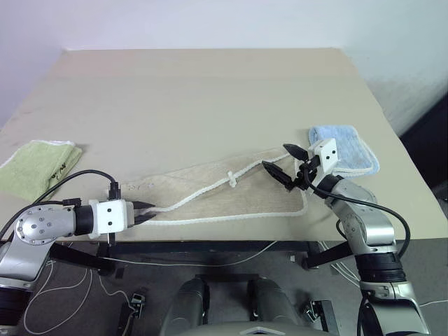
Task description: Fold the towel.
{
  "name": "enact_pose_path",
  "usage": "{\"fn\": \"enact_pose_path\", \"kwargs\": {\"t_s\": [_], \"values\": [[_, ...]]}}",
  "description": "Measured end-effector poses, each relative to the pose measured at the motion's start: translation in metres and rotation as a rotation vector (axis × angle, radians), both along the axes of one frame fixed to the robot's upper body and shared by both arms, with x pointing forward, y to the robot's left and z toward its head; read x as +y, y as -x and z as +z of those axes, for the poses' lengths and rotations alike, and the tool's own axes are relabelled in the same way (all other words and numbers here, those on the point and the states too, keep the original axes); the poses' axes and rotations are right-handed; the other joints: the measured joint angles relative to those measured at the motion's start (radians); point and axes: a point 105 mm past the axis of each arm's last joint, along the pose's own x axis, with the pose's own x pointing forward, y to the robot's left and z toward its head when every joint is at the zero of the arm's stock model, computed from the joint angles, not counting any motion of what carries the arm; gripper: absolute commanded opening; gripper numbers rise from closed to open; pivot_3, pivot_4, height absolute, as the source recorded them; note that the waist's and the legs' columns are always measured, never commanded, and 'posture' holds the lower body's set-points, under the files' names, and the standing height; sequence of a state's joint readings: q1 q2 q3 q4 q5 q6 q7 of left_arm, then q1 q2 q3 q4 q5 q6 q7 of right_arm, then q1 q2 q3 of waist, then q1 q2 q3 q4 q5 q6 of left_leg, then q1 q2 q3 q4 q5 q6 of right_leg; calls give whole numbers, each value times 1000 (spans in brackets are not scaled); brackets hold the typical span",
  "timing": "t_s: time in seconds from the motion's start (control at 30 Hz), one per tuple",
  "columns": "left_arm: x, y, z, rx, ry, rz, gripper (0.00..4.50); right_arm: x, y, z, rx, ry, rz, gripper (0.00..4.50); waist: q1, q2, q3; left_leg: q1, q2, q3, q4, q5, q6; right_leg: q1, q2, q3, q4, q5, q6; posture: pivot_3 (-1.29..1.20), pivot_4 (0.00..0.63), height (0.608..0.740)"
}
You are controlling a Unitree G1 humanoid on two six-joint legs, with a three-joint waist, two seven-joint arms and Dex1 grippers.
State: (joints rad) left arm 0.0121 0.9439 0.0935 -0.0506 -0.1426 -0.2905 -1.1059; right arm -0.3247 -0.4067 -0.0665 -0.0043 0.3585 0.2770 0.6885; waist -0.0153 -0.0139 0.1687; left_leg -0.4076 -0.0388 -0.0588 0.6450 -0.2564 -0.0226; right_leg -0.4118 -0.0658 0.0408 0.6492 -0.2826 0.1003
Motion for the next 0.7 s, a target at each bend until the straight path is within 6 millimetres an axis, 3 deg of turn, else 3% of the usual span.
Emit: {"fn": "enact_pose_path", "kwargs": {"t_s": [0.43,0.7], "values": [[30,-5,-6,-3,25,102,7,-2,-5,15,-58,58,13,4500,0,0,0,0,0,0,0,0,0,0,0,0,0,0,0,0,150,740],[41,-10,-10,-23,68,168,7,-21,-17,6,-172,474,41,4500,-1,0,0,0,0,1,1,0,0,0,1,0,0,0,0,0,150,740]]}}
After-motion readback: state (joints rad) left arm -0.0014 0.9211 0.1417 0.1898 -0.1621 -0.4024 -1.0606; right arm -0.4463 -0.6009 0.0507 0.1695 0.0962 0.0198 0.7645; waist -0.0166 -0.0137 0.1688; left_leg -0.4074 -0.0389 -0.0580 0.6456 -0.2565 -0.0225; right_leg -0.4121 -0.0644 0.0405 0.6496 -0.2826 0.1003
